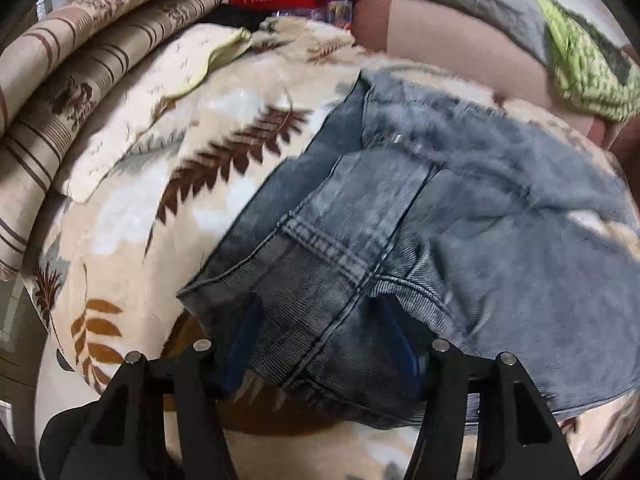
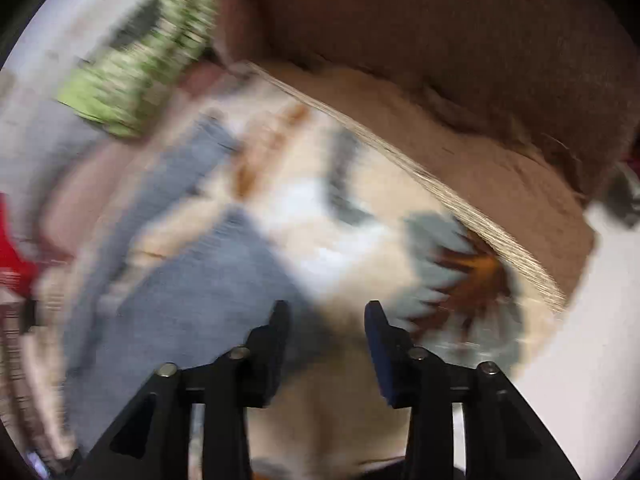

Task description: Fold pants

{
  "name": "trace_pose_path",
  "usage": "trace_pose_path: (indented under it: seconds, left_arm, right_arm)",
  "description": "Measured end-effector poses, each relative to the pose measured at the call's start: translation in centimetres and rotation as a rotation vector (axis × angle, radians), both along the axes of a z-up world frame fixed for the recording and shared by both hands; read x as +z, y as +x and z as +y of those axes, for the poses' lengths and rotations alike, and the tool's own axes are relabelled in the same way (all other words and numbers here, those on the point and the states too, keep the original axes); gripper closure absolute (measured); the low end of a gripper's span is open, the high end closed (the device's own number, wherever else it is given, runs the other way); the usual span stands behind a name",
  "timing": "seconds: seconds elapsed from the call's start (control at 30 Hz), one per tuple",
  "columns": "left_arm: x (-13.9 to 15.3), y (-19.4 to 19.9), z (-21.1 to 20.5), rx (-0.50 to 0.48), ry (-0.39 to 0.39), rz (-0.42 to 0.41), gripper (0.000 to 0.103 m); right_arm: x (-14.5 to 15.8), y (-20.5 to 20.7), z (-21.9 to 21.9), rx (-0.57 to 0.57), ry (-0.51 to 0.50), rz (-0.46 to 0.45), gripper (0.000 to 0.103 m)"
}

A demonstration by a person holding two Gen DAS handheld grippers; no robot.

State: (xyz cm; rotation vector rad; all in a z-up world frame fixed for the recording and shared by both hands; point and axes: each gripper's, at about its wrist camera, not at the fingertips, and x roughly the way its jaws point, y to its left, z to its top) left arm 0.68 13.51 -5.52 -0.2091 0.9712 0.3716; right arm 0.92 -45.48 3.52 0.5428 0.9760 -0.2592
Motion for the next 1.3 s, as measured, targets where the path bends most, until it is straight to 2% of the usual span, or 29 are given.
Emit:
trace_pose_path:
  seconds: [0.03,0.07,0.13,0.2,0.27,0.3,0.33,0.4,0.47,0.53,0.57,0.6,0.63,0.67,0.8,0.87,0.97,1.1,1.17,1.3]
  left_arm:
    - [0.9,-0.2,0.0,0.002,-0.009,-0.035,0.041]
    - [1.7,-0.3,0.0,-0.003,-0.012,-0.071,0.041]
    - [2.3,-0.5,-0.3,-0.008,0.009,-0.113,0.041]
    - [1.0,0.2,-0.4,-0.015,0.019,-0.064,0.036]
    - [-2.1,1.3,0.5,0.008,-0.021,0.048,0.035]
    - [-2.0,1.0,0.6,0.012,-0.020,0.010,0.034]
    - [-1.4,0.7,0.5,0.007,-0.011,-0.003,0.034]
    - [-0.2,0.6,0.4,0.002,-0.019,-0.033,0.034]
    - [1.4,-0.1,0.2,0.001,-0.013,-0.114,0.034]
    - [2.0,-0.3,-0.1,0.002,-0.007,-0.150,0.028]
    - [1.6,-0.2,-0.1,-0.005,-0.016,-0.138,0.020]
    - [0.2,0.6,0.2,-0.010,-0.035,-0.063,0.019]
    - [-1.2,1.3,0.7,0.001,-0.044,0.016,0.019]
    - [-2.1,1.3,1.2,0.006,-0.068,0.039,0.019]
    - [1.1,1.1,1.5,0.007,-0.079,-0.070,0.020]
    - [2.8,1.9,2.3,0.019,-0.085,-0.124,0.020]
    - [3.2,4.3,4.2,0.053,-0.157,-0.122,0.020]
    - [1.9,7.3,7.0,0.108,-0.333,-0.076,0.020]
    - [1.1,8.7,7.4,0.131,-0.328,-0.049,0.020]
    - [0.1,11.8,6.5,0.051,-0.349,-0.005,0.020]
  right_arm:
    - [1.1,0.3,0.8,0.035,-0.002,-0.040,0.041]
    - [1.7,0.6,1.5,0.071,-0.001,-0.069,0.041]
    - [1.8,1.4,3.0,0.176,0.085,-0.123,0.040]
    - [-1.5,2.9,3.1,0.203,0.148,0.001,0.040]
    - [-5.7,3.7,2.1,0.167,0.205,0.130,0.041]
    - [-5.5,3.5,1.7,0.145,0.221,0.104,0.042]
    - [-4.0,3.2,1.9,0.146,0.204,0.068,0.038]
    - [-1.8,2.6,2.6,0.173,0.135,0.019,0.035]
    - [-0.2,2.3,3.5,0.208,0.088,-0.037,0.030]
    - [-0.9,2.3,3.5,0.216,0.109,-0.051,0.018]
    - [-2.2,2.5,3.5,0.204,0.107,-0.005,0.016]
    - [-3.8,3.1,3.3,0.189,0.110,0.084,0.016]
    - [-5.2,3.3,2.9,0.176,0.173,0.128,0.016]
    - [-4.2,3.6,3.2,0.168,0.157,0.098,0.016]
    - [-0.7,4.6,3.9,0.221,0.137,-0.003,0.016]
    - [-0.1,5.9,3.5,0.214,0.171,-0.034,0.016]
    - [-0.7,9.7,2.0,0.173,0.265,-0.051,0.016]
    - [-1.5,13.9,0.3,0.115,0.287,-0.029,0.017]
    - [-2.1,15.6,-0.4,0.097,0.297,-0.018,0.017]
    - [-3.4,18.4,-0.9,0.079,0.306,0.006,0.017]
